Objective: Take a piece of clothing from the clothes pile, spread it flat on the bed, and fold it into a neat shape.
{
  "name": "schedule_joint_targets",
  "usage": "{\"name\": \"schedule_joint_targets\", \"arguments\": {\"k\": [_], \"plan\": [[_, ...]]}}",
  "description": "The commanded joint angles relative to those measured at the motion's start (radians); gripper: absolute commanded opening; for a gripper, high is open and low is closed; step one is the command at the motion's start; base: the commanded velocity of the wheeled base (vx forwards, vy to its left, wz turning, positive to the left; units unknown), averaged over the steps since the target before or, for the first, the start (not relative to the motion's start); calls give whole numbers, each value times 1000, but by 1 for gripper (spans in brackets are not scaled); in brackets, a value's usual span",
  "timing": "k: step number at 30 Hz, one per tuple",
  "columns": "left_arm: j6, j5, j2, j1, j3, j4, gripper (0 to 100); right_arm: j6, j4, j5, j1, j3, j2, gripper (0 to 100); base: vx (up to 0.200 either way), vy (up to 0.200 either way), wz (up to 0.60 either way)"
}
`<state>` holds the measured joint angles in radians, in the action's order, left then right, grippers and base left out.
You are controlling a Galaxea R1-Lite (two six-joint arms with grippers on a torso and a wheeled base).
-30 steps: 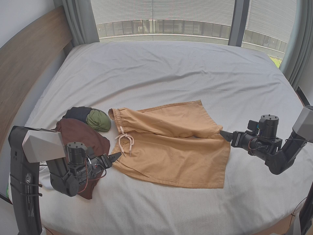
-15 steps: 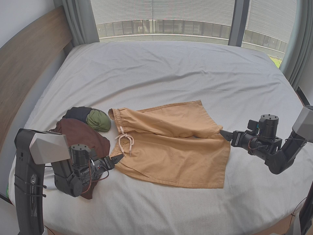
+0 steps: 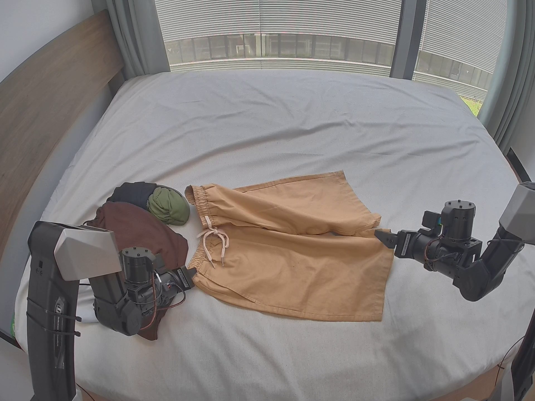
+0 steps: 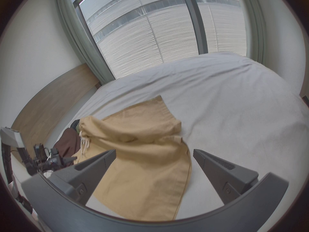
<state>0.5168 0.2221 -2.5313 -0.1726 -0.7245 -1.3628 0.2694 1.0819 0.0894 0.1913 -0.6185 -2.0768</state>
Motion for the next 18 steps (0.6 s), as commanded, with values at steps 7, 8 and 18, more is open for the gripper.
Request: {"name": "schedule_joint_targets", "arguments": {"k": [7, 8, 18], "plan": [[2, -4, -1, -5, 3, -12, 0, -4, -226, 93, 4, 129, 7, 100, 0, 0, 0], [0, -6, 0, -5, 7, -18, 0, -4, -260, 102, 2, 125, 7, 100, 0, 0, 0], [2, -12, 2, -8, 10, -29, 0, 5, -290, 158, -15, 115, -91, 100, 0, 0, 0]]}}
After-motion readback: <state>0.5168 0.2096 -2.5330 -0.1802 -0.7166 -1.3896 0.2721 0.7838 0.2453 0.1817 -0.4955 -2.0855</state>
